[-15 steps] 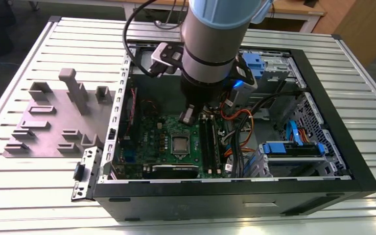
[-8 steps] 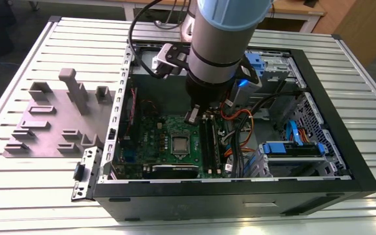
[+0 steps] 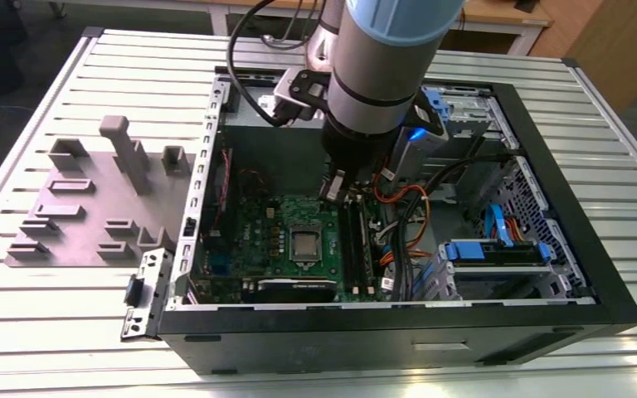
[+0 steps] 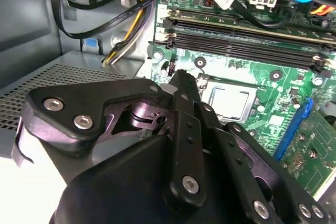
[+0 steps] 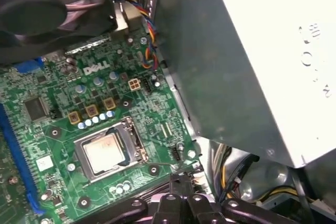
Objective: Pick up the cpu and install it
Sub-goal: 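Install the first cpu locking lever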
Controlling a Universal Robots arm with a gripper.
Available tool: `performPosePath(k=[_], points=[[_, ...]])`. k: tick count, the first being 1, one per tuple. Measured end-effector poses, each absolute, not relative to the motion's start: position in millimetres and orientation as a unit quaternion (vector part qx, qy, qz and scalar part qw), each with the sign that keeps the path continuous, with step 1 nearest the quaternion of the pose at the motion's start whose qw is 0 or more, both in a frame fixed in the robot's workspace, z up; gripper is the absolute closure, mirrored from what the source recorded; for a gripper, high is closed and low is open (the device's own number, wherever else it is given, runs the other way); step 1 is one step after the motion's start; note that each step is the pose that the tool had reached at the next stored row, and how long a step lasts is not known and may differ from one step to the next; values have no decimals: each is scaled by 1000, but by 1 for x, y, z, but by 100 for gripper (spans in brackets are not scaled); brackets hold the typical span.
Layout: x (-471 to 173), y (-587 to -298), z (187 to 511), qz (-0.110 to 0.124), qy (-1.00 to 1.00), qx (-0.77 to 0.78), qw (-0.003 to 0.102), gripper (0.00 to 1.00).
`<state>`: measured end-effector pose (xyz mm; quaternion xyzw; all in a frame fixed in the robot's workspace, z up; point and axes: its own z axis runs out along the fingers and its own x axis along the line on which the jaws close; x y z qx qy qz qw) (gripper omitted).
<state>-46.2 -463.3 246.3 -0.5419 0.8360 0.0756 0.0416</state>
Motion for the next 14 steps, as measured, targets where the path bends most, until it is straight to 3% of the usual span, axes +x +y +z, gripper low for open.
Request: performPosePath(k=[14], points=[[-46, -463, 246, 78, 836, -542, 43, 89]])
